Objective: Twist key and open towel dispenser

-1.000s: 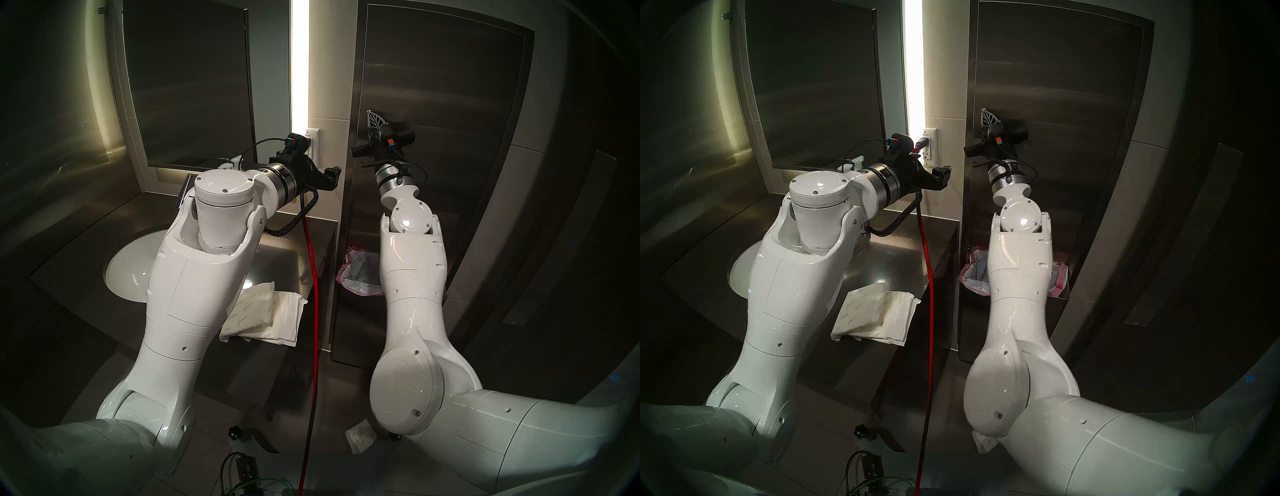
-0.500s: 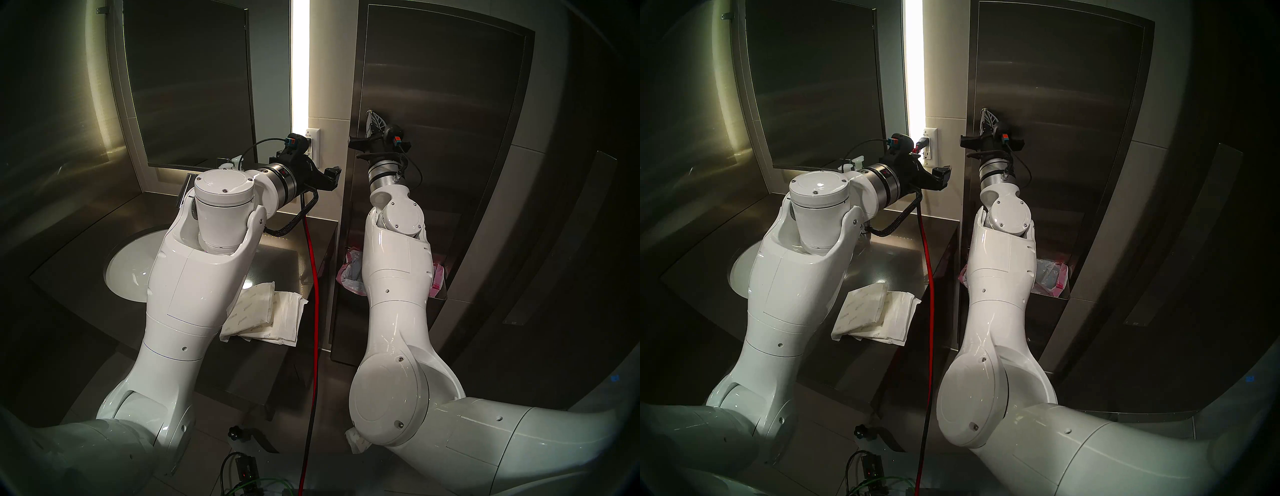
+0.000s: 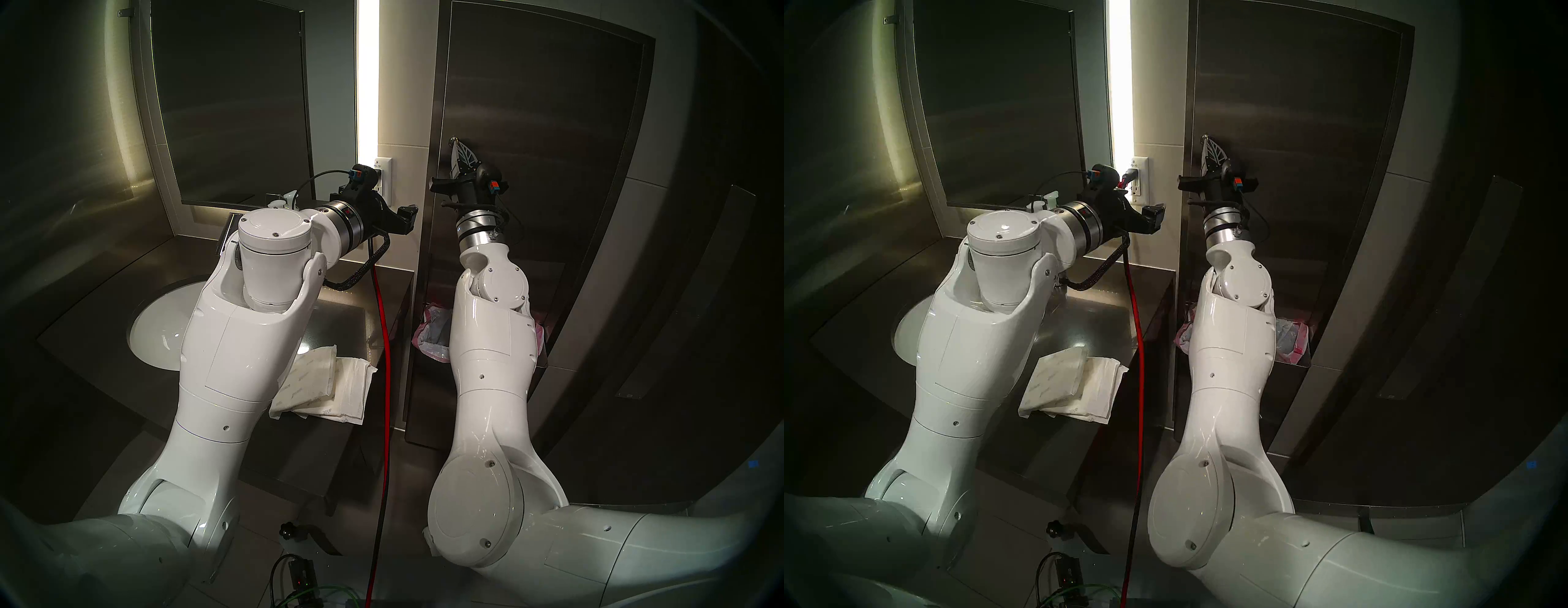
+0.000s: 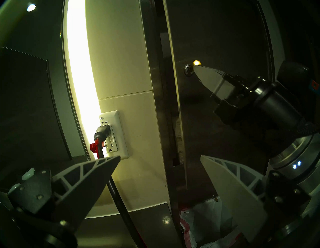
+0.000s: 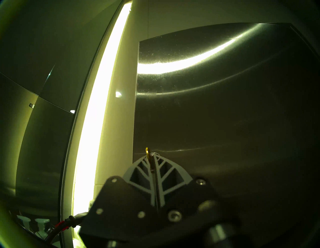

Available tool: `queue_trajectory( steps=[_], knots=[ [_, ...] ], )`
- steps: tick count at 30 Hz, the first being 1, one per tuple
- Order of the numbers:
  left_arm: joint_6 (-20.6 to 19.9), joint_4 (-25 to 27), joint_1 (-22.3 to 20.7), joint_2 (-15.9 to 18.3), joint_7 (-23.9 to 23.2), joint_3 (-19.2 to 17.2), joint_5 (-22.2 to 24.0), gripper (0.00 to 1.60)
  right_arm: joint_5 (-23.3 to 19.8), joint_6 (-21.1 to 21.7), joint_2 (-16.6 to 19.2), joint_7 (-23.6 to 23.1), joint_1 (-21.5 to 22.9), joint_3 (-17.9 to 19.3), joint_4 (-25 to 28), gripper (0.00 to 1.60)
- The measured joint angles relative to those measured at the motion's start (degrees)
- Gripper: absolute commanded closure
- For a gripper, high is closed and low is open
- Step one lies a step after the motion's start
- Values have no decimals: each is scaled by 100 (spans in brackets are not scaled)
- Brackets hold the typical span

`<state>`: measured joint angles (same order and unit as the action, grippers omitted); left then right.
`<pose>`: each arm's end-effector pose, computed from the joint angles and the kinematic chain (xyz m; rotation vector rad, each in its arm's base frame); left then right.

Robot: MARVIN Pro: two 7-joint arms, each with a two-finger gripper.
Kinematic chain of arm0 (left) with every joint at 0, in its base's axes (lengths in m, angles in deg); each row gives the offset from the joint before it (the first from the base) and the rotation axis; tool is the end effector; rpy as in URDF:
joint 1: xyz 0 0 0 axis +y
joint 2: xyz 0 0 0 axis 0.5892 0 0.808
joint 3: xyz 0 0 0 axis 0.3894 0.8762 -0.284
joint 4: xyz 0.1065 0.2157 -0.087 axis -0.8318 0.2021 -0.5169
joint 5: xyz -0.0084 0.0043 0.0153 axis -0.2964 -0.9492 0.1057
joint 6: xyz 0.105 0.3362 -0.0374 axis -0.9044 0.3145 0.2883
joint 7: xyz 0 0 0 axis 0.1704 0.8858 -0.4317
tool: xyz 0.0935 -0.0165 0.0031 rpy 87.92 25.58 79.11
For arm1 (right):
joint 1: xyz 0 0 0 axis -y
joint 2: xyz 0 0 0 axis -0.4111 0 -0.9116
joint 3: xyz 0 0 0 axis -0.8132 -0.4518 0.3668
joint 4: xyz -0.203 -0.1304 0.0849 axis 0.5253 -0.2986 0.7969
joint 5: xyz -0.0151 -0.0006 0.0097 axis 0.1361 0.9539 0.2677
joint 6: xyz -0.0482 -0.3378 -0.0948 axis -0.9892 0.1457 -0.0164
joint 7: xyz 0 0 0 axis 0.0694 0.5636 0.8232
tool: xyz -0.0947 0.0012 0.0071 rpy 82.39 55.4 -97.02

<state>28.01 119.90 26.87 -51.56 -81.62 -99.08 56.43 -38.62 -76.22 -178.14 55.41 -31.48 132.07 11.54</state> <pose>0.4750 -0.1128 -0.0062 2.0163 -0.6662 1.9977 0.5609 0.0414 -0.0731 -1.2575 -0.0899 -2.7023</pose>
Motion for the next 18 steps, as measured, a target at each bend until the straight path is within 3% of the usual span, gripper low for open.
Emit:
queue_trajectory(
  steps=[14,18],
  knots=[
    [0,0,16,-1,-2,0,0,0,-38,-466,166,-861,-453,164,591,160],
    [0,0,21,-1,-2,-2,-1,0,-108,-571,280,-1007,-607,414,832,160]
  ],
)
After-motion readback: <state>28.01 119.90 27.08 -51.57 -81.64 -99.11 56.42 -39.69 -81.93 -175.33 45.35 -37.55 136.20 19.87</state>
